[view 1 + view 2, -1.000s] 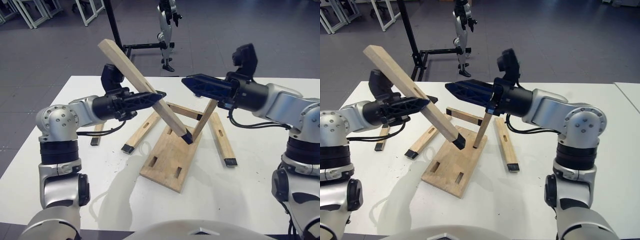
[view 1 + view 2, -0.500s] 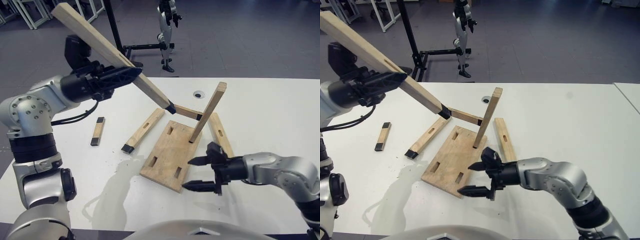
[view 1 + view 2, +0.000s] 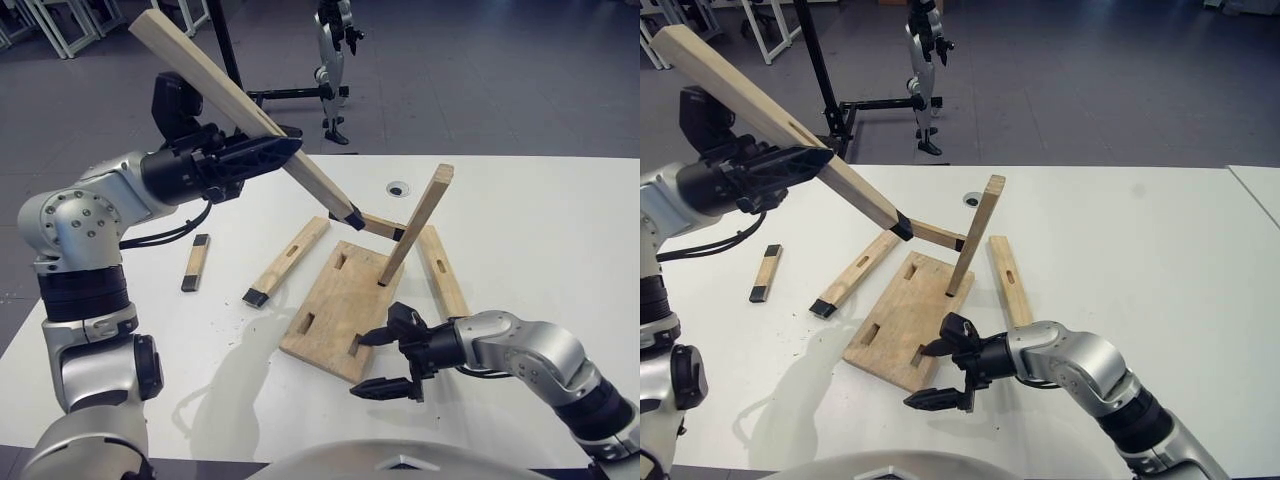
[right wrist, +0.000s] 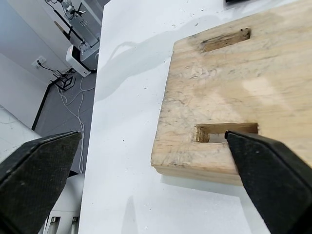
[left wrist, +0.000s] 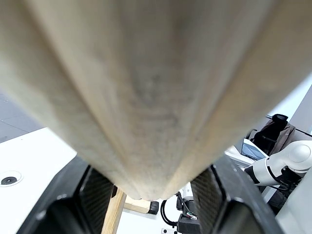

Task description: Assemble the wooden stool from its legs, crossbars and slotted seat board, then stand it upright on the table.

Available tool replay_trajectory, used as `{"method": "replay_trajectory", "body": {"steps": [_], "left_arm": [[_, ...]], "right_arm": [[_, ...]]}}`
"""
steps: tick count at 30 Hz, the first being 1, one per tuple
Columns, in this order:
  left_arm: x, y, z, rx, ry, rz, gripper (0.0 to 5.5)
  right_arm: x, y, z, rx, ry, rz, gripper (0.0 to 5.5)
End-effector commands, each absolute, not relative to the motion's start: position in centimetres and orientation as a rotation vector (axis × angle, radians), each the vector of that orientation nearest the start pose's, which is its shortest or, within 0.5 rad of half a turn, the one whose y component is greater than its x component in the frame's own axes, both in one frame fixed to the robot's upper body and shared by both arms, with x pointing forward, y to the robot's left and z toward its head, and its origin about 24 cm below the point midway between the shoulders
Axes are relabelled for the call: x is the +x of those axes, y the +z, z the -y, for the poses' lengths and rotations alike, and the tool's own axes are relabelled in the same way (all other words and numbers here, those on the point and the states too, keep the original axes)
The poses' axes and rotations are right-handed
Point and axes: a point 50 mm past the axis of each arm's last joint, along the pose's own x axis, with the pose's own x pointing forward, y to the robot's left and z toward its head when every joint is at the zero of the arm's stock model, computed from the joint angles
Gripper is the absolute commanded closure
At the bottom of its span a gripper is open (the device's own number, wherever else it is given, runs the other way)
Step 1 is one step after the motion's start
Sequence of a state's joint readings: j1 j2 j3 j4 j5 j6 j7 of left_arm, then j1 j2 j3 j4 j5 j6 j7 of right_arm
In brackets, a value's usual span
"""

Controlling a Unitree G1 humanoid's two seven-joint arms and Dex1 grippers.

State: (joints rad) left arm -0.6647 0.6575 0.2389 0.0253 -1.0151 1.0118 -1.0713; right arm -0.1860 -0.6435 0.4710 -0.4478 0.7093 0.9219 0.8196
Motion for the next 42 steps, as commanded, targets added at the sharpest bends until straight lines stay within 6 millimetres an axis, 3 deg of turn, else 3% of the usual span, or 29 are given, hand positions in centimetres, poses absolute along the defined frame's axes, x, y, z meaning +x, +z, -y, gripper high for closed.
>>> {"method": "replay_trajectory", "body": {"steps": [1, 5, 9, 12, 22, 28, 32, 36, 42], "left_arm": [[28.8, 24.0, -19.4, -0.373, -1.366, -0.035, 3.44], [28.9, 24.0, -19.2, -0.368, -1.362, -0.029, 3.44], [28.7, 23.9, -19.2, -0.363, -1.351, -0.025, 3.44], [28.7, 23.8, -19.4, -0.366, -1.340, -0.016, 3.44], [28.4, 23.7, -19.3, -0.378, -1.342, -0.014, 3.44], [28.6, 23.9, -19.1, -0.375, -1.351, -0.011, 3.44], [28.5, 24.0, -19.1, -0.372, -1.351, -0.007, 3.44], [28.5, 24.0, -19.1, -0.373, -1.340, -0.002, 3.44], [28.5, 24.0, -19.2, -0.376, -1.324, 0.006, 3.44]], "right_arm": [[18.6, 6.9, 10.0, 0.050, 1.468, -0.760, 0.00], [18.5, 7.0, 10.5, 0.009, 1.502, -0.803, 0.00], [18.7, 6.5, 12.7, -0.225, 1.524, -0.866, 0.00], [19.4, 7.1, 12.9, -0.254, 1.522, -0.827, 0.00], [21.1, 13.7, 10.8, -0.320, 1.589, -0.557, 0.00], [20.1, 11.4, 8.2, -0.279, 1.669, -0.616, 0.00], [20.9, 8.9, 8.3, -0.277, 1.628, -0.691, 0.00], [20.5, 7.5, 8.3, -0.309, 1.667, -0.754, 0.00], [19.2, 7.5, 9.3, -0.355, 1.741, -0.793, 0.00]]}}
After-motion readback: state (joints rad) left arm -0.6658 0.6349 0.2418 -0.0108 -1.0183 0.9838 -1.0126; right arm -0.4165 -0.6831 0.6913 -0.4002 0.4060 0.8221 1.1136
